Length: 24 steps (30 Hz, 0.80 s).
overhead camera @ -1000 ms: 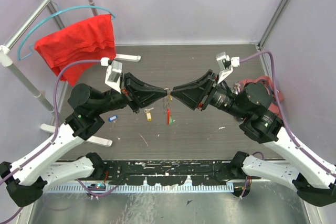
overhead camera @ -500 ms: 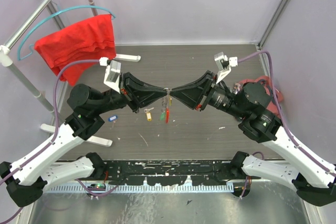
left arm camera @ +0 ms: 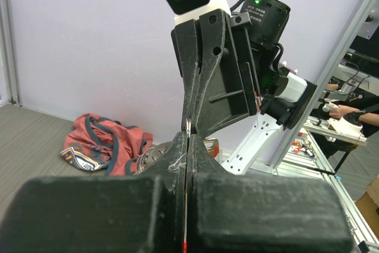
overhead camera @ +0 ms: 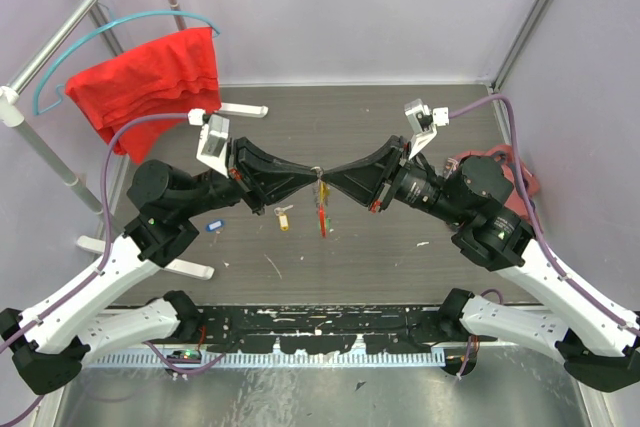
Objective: Put the keys on the keyring
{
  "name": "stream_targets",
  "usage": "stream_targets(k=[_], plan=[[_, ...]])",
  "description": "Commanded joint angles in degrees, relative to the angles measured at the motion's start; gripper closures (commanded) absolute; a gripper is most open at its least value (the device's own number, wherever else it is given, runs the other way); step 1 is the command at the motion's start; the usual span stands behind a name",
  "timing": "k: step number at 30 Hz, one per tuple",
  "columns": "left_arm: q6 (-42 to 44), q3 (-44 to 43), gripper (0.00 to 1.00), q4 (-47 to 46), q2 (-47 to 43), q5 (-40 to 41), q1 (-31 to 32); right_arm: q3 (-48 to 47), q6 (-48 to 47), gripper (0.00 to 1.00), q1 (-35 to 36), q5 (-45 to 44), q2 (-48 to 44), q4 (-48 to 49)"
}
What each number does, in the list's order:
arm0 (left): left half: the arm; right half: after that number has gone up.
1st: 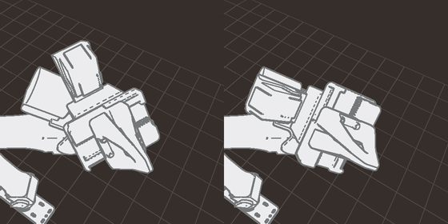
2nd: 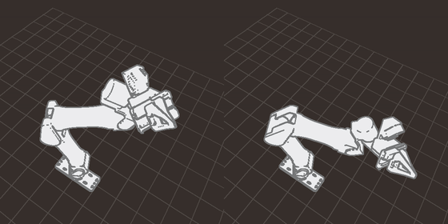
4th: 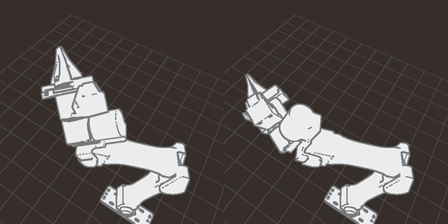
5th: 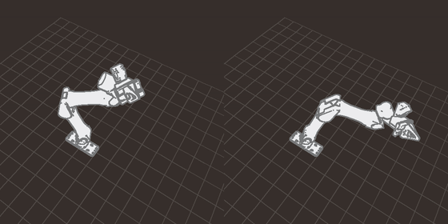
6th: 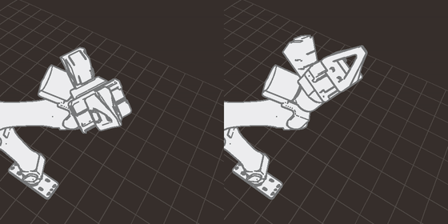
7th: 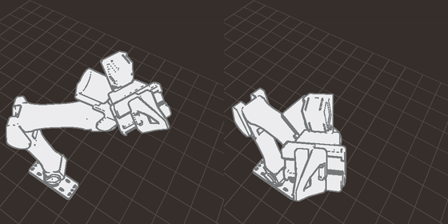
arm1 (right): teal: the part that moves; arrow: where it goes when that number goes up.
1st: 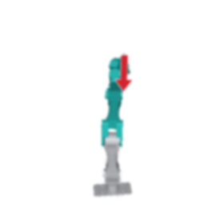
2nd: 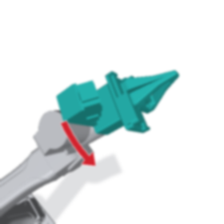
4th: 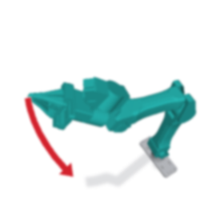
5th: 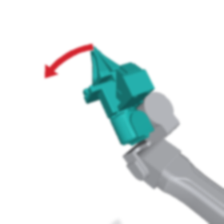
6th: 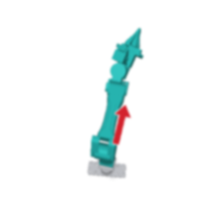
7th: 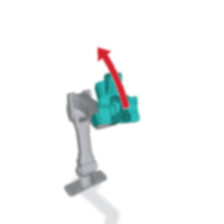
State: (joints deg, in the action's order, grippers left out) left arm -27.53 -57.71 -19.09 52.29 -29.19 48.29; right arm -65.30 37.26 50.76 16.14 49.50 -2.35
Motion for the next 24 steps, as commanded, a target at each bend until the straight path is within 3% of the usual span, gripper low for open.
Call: stream_targets(k=[1,5,8,12,24], plan=[[-0.16,0.48,1.00,-3.58,-0.81,0.77,-0.18,-0.93,-0.46,0.99,-0.31,-1.01,-0.83,1.34],[-0.11,0.56,1.00,-4.00,-0.99,1.18,-0.20,-1.12,-0.55,0.97,-0.29,-1.50,-0.98,0.29],[-0.11,0.50,1.00,-4.35,-0.91,1.33,-0.14,-1.39,-0.61,0.88,-0.30,-1.31,-0.52,-0.38],[-0.16,0.32,1.00,-4.46,-0.64,1.23,-0.16,-1.36,-0.45,0.85,-0.25,-1.12,-0.41,-0.18],[0.02,0.32,1.00,-4.33,-0.83,1.41,-0.18,-1.03,-0.15,0.98,-0.27,-0.81,-0.34,0.37]])
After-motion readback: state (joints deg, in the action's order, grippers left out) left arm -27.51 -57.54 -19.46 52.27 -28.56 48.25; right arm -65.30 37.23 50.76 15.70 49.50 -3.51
